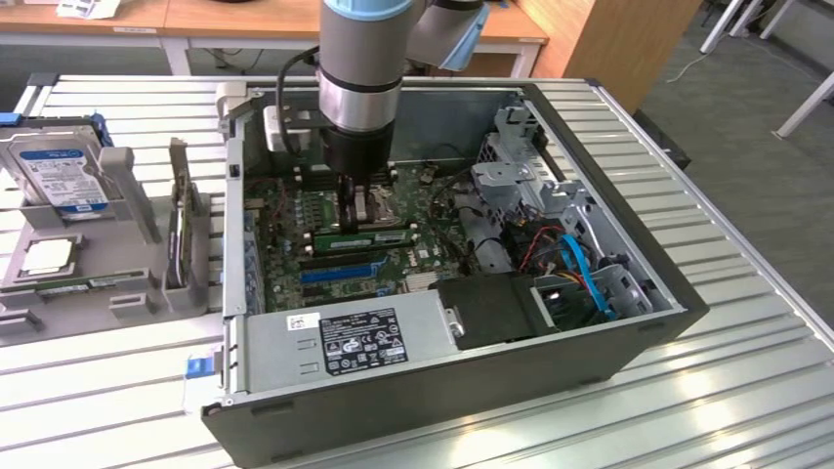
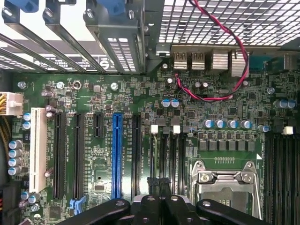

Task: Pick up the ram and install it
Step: 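Press down the ram until it locks into place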

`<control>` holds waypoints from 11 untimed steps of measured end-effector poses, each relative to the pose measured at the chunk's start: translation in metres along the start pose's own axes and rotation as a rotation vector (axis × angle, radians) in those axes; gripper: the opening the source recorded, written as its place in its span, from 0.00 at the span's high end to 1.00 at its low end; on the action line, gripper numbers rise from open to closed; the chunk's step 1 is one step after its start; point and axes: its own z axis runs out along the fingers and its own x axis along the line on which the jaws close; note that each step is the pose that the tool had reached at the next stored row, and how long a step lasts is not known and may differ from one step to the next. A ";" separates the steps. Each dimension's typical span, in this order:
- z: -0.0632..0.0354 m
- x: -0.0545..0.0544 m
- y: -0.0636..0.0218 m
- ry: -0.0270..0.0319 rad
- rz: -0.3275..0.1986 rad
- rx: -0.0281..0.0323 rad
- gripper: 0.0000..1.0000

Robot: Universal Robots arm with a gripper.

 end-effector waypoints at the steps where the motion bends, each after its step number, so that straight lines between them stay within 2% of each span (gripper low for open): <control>1: 0.0006 0.000 0.0000 0.0000 0.000 0.0000 0.90; 11: 0.0026 0.001 0.0000 0.0000 0.000 0.0000 0.90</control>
